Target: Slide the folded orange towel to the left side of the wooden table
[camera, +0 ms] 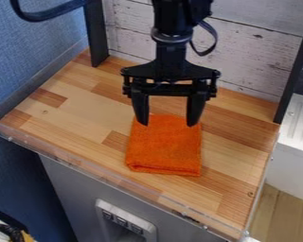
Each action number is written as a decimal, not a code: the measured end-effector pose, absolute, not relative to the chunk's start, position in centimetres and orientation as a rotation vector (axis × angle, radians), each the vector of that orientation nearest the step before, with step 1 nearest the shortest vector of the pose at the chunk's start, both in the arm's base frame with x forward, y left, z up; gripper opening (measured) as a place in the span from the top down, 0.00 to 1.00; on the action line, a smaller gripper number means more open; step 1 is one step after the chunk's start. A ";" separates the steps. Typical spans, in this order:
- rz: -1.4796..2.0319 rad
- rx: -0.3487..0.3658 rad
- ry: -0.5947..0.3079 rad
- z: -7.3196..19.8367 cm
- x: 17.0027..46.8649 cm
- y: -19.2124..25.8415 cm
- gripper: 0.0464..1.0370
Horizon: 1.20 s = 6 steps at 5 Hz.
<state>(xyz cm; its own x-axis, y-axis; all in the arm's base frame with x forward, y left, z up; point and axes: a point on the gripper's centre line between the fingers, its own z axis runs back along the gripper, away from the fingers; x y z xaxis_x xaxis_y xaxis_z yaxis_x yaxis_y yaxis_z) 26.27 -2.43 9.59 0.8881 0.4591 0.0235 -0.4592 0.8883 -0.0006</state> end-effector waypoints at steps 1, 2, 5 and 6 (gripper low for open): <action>0.498 0.004 -0.014 9.5 26.6 -2.2 0.04; 0.519 0.007 0.003 9.4 27.2 -1.4 0.08; 0.537 0.006 0.019 6.6 28.8 -1.0 0.89; 0.535 -0.001 0.005 5.7 29.2 -1.0 0.98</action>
<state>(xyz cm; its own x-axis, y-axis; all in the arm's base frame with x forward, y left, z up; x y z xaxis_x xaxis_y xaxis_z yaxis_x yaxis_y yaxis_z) 29.24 -1.03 5.73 0.8600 0.5103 -0.0053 -0.5103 0.8600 0.0003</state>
